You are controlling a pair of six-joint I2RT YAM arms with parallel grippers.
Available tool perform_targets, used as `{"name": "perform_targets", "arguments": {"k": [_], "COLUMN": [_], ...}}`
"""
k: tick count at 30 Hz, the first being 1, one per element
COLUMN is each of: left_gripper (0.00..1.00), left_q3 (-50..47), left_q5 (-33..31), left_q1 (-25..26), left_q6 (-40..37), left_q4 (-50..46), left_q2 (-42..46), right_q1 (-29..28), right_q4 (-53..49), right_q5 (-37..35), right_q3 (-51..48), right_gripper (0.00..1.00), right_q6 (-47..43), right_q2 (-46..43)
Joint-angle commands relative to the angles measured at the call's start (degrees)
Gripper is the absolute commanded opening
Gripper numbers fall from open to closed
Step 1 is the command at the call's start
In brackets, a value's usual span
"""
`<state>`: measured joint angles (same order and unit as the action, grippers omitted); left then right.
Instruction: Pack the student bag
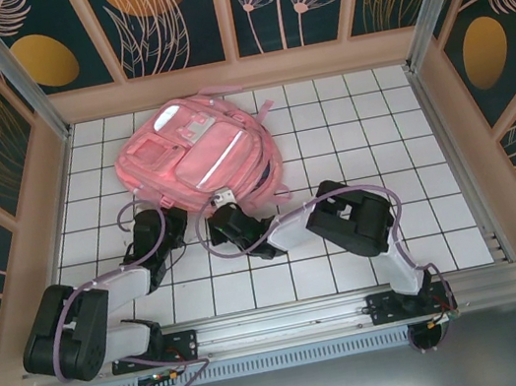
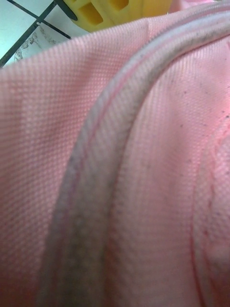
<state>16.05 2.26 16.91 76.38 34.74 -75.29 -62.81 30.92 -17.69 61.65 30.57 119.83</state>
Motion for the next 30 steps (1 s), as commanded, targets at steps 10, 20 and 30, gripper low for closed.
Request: {"name": "perform_targets", "arguments": {"k": [10,20,30], "left_gripper": [0.00,0.00,0.00], "left_q3": [0.4,0.3,0.2], "left_q5": [-4.7,-5.8,-7.2], "left_q1": [0.6,0.4,-0.9], "left_q6": [-0.9,-1.8,-4.5], "left_q4": [-2.2,-3.9,-8.6], "left_q2": [0.4,1.9,5.9], "right_q1": [-0.2,1.6,6.8], "right_q4": [-5.8,-11.3,-12.7], "right_q5": [-9.9,-14.0,-14.4], "right_q3": [-9.6,-16.4,-22.0], "right_gripper": [0.00,0.00,0.00], "right_q6": [3.7,5.9,4.2], "right_q2": [-11.0,-17.9,-24.0]}}
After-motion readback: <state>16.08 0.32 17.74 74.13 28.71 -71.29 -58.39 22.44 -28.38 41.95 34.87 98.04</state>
